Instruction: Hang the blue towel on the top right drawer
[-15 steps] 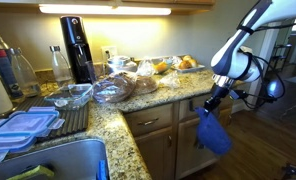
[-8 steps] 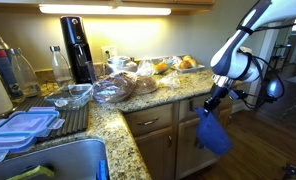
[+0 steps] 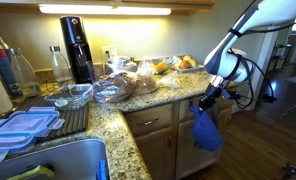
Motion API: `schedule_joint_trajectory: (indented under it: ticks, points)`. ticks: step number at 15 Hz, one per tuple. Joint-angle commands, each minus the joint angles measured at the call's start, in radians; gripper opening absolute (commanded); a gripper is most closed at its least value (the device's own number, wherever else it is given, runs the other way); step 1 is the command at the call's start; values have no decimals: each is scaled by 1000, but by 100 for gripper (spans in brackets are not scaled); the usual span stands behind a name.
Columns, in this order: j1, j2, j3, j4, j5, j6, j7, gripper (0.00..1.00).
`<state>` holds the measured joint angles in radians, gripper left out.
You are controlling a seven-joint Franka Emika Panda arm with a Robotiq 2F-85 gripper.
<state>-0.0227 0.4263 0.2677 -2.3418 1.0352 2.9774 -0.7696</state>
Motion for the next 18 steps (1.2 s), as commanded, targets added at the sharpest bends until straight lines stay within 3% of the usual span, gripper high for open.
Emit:
schedule_joint_trajectory:
  ticks: [1,13,14,15,18]
  points:
    - [-33,52,11,37,20,-18,-28,5]
    - [-69,216,17,173,22,3,-58,6]
    - [-70,226,15,181,19,2,-52,36]
    - [-75,234,18,189,20,1,-53,37]
    - [-67,228,18,180,15,13,-48,55]
